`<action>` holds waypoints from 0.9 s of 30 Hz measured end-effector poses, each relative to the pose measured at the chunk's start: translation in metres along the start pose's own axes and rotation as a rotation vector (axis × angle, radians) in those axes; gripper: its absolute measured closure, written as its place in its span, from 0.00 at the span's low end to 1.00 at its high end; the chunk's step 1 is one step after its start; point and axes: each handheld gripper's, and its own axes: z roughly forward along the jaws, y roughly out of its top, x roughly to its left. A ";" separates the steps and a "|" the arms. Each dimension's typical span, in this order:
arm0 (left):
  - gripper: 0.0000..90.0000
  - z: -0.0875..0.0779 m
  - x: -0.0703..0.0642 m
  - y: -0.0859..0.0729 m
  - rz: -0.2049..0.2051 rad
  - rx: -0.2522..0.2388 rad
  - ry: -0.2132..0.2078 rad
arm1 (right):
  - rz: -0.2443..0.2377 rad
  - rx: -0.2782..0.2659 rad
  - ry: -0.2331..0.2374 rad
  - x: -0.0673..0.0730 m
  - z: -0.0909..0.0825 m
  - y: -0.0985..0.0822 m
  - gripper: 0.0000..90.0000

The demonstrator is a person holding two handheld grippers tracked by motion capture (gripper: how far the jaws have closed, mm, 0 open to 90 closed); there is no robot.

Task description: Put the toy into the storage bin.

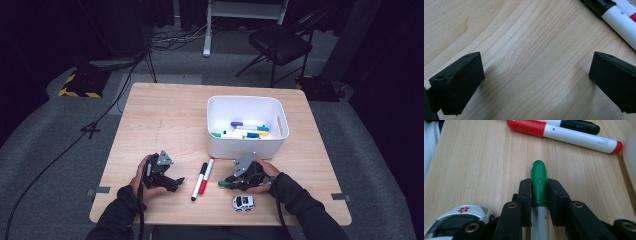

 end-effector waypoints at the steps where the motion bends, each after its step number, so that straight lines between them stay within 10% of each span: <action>1: 0.00 0.000 0.000 0.000 0.000 0.000 0.001 | 0.003 -0.001 -0.010 0.000 -0.001 -0.001 0.83; 12: 0.00 0.000 0.000 0.000 0.000 -0.001 0.001 | 0.043 -0.045 -0.071 -0.002 -0.025 -0.021 0.83; 27: 0.00 0.000 0.000 0.000 0.000 -0.001 0.001 | 0.110 -0.302 -0.253 0.009 -0.113 -0.043 0.83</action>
